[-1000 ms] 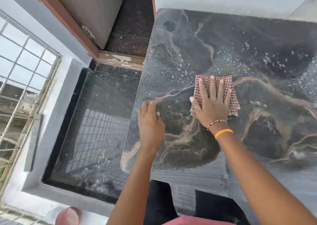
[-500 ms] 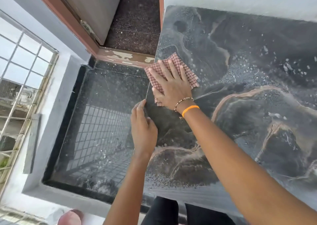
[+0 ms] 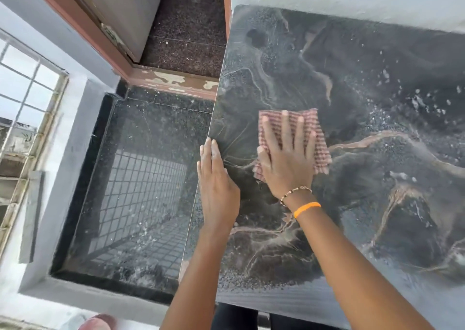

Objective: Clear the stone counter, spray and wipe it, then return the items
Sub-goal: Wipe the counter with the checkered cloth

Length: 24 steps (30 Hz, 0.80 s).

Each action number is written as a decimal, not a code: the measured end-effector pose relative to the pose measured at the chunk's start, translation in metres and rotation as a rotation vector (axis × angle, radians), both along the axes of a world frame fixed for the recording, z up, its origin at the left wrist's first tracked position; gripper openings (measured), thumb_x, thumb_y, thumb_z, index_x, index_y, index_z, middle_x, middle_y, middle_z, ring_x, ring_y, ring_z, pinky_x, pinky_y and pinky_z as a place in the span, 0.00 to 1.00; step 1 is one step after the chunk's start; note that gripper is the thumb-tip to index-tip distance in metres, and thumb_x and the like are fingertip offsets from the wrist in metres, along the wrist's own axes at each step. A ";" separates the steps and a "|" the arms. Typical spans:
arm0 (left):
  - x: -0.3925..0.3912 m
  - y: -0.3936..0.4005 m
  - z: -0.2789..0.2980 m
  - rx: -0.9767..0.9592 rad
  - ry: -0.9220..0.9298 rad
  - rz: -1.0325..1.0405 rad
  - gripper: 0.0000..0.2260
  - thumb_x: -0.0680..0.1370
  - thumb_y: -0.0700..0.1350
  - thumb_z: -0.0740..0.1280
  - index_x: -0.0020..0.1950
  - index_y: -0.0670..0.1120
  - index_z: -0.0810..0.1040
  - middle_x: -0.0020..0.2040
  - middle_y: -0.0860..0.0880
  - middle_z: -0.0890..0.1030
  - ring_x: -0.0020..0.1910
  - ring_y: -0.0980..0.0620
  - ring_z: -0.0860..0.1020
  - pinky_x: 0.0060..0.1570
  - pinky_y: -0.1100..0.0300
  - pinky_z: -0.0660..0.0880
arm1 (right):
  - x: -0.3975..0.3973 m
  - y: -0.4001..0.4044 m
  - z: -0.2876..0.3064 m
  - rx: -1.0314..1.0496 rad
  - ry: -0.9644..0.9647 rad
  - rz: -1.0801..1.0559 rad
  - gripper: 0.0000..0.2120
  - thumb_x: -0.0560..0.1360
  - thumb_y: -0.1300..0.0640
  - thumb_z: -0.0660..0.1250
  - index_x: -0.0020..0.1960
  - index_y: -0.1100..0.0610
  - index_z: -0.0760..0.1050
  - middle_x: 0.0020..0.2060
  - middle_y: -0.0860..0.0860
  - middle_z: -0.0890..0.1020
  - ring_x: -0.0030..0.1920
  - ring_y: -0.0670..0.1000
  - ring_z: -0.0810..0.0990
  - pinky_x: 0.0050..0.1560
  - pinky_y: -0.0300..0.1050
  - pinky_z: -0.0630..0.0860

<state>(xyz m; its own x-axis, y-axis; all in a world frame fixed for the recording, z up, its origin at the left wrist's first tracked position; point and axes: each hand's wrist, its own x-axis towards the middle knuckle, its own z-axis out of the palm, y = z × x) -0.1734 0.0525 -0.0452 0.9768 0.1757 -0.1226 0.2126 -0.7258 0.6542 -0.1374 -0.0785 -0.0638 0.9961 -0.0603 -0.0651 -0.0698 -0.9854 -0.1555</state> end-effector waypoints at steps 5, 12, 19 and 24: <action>0.011 -0.007 0.005 -0.001 0.026 0.021 0.28 0.78 0.30 0.51 0.76 0.41 0.48 0.77 0.46 0.50 0.76 0.49 0.45 0.75 0.51 0.45 | 0.090 0.046 0.002 0.024 0.023 0.363 0.26 0.77 0.44 0.51 0.74 0.40 0.53 0.77 0.50 0.56 0.76 0.60 0.54 0.73 0.62 0.47; 0.052 -0.019 0.009 0.140 0.084 -0.103 0.29 0.80 0.43 0.59 0.76 0.40 0.47 0.78 0.45 0.47 0.76 0.47 0.43 0.73 0.54 0.42 | 0.181 -0.031 0.002 0.076 0.009 0.045 0.25 0.78 0.45 0.51 0.74 0.41 0.53 0.77 0.48 0.53 0.77 0.58 0.50 0.74 0.61 0.44; 0.051 -0.020 0.005 0.254 0.073 -0.143 0.29 0.81 0.49 0.56 0.75 0.39 0.46 0.77 0.43 0.46 0.76 0.46 0.44 0.75 0.53 0.44 | 0.095 -0.090 -0.003 0.065 -0.016 -0.401 0.28 0.78 0.47 0.50 0.76 0.50 0.51 0.77 0.55 0.51 0.76 0.63 0.48 0.74 0.65 0.44; 0.050 -0.022 0.004 0.272 0.063 -0.117 0.29 0.80 0.49 0.56 0.76 0.39 0.49 0.77 0.43 0.49 0.76 0.47 0.47 0.75 0.52 0.48 | 0.080 -0.020 -0.002 0.018 -0.033 0.022 0.30 0.77 0.47 0.49 0.77 0.52 0.48 0.77 0.49 0.53 0.77 0.57 0.51 0.74 0.59 0.47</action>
<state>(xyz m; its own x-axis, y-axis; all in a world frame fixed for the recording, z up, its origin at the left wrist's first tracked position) -0.1234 0.0310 -0.0415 0.9842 0.0974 -0.1479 0.1517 -0.8945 0.4205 -0.0577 -0.0984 -0.0658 0.9987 -0.0377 -0.0331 -0.0430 -0.9837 -0.1747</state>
